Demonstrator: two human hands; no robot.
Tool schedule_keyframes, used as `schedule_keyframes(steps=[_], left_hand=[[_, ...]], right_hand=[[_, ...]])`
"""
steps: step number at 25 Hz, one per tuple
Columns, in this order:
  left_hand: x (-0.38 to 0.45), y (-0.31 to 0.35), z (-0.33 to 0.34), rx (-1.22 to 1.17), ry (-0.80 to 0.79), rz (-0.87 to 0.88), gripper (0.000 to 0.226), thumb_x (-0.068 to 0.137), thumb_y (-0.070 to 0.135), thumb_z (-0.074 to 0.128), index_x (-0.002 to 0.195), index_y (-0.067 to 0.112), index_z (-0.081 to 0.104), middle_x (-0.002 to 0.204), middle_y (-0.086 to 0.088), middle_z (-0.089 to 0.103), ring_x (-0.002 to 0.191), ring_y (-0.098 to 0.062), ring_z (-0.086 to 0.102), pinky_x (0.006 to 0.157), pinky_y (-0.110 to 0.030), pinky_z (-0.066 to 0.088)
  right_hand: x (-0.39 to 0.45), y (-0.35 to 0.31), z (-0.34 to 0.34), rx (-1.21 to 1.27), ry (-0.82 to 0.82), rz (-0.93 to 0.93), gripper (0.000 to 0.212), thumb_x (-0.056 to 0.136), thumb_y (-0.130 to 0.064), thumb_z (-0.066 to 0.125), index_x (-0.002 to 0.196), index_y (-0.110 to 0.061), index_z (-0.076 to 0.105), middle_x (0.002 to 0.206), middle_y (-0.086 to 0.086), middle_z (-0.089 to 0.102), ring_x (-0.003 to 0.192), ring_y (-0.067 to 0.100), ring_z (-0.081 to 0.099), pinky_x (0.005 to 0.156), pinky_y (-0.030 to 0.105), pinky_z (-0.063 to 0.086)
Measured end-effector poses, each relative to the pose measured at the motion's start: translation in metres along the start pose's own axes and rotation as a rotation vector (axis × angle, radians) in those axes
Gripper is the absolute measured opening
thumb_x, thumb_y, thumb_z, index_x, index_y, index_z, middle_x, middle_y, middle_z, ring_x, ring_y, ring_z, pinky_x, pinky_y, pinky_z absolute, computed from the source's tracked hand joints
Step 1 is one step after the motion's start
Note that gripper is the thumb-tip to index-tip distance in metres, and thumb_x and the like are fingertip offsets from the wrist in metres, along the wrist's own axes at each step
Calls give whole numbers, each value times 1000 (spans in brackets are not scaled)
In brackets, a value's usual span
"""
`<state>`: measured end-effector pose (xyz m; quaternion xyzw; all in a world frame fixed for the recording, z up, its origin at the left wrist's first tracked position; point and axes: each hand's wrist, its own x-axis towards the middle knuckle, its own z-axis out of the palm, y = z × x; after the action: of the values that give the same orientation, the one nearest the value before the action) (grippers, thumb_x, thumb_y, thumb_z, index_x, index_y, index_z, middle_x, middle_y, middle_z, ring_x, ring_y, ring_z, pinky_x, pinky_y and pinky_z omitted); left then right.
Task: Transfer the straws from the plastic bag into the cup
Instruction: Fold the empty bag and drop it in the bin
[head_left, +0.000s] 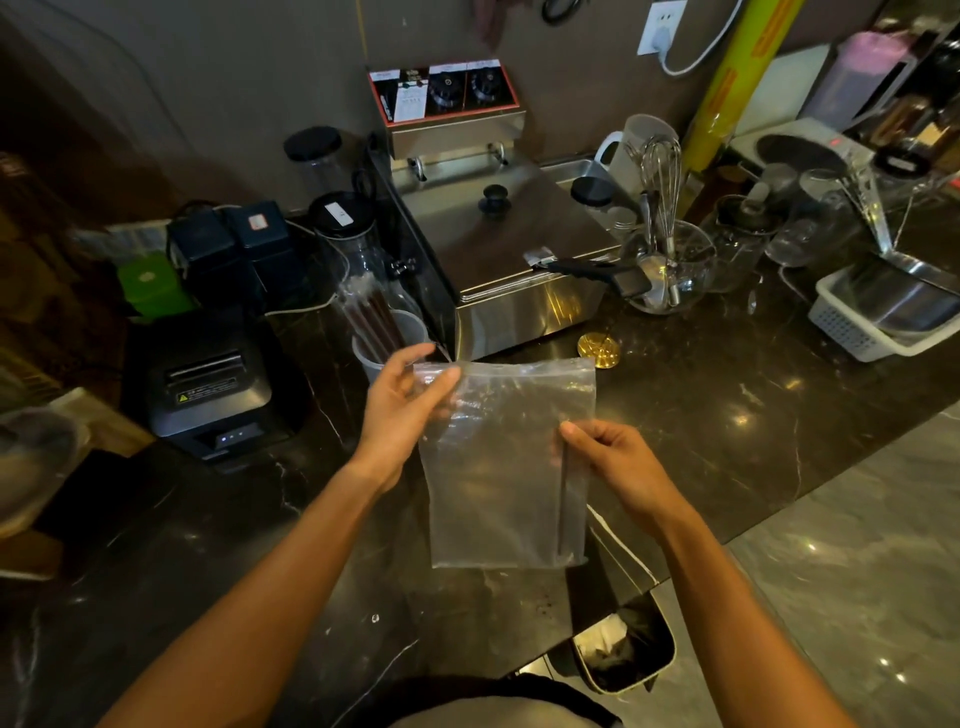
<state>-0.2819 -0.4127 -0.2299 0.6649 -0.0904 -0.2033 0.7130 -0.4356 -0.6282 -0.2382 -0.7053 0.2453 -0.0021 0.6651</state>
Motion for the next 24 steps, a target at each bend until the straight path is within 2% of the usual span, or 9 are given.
schedule_keyframes(steps=[3, 6, 10, 12, 14, 17, 20, 22, 24], left_hand=[[5, 16, -11, 130, -9, 65, 21, 96, 22, 68, 113, 11, 75, 95, -1, 80, 89, -11, 76, 81, -24, 61], [8, 31, -20, 329, -151, 56, 19, 97, 20, 68, 110, 13, 78, 95, 7, 81, 91, -3, 76, 79, -16, 58], [7, 47, -39, 434, -291, 28, 17, 95, 16, 70, 108, 14, 80, 99, 4, 82, 95, -7, 77, 88, -20, 59], [5, 53, -51, 406, -297, -41, 19, 90, 12, 75, 109, 14, 80, 102, 3, 82, 99, -9, 76, 93, -24, 59], [2, 56, -63, 403, -285, -95, 18, 87, 10, 77, 103, 16, 81, 101, 2, 82, 100, -14, 76, 94, -30, 59], [-5, 59, -75, 390, -199, -91, 15, 86, 7, 78, 91, 20, 83, 92, 3, 82, 91, -11, 76, 87, -31, 60], [-9, 63, -81, 360, -148, -94, 13, 85, 7, 79, 87, 19, 82, 87, -1, 81, 83, -12, 74, 79, -30, 61], [-12, 66, -83, 345, -143, -95, 10, 85, 7, 78, 86, 17, 81, 85, -5, 80, 76, -14, 73, 69, -27, 60], [-15, 69, -84, 355, -120, -78, 8, 87, 6, 76, 88, 12, 80, 88, -14, 79, 75, -16, 72, 71, -30, 61]], right_hand=[[5, -2, 7, -47, -40, 22, 24, 101, -25, 61, 100, -9, 78, 99, 1, 80, 94, 10, 76, 75, 21, 56], [13, -8, 16, -90, -55, -9, 22, 101, -25, 62, 101, -11, 78, 102, 2, 79, 97, 11, 75, 76, 21, 58], [29, -17, 30, -244, -45, -52, 23, 100, -34, 63, 99, -17, 78, 101, 2, 78, 97, 16, 74, 88, 36, 61], [38, -22, 39, -321, -53, -120, 15, 99, -34, 65, 100, -23, 76, 99, 0, 76, 94, 14, 73, 85, 42, 61], [42, -35, 53, -459, -38, -183, 16, 97, -35, 67, 111, -29, 70, 109, -7, 71, 98, 9, 69, 85, 40, 61], [36, -71, 75, -651, 141, -391, 40, 97, -33, 65, 136, -27, 56, 126, -12, 51, 99, 7, 59, 86, 31, 56], [32, -111, 96, -721, -63, -745, 31, 102, -29, 57, 132, -22, 64, 124, -11, 59, 93, 12, 66, 82, 26, 56], [37, -124, 109, -871, -249, -766, 23, 104, -29, 55, 120, -24, 71, 112, -13, 64, 93, 10, 66, 80, 31, 56], [44, -127, 117, -1028, -263, -771, 20, 103, -31, 54, 107, -26, 73, 101, -14, 62, 89, 8, 64, 75, 36, 56]])
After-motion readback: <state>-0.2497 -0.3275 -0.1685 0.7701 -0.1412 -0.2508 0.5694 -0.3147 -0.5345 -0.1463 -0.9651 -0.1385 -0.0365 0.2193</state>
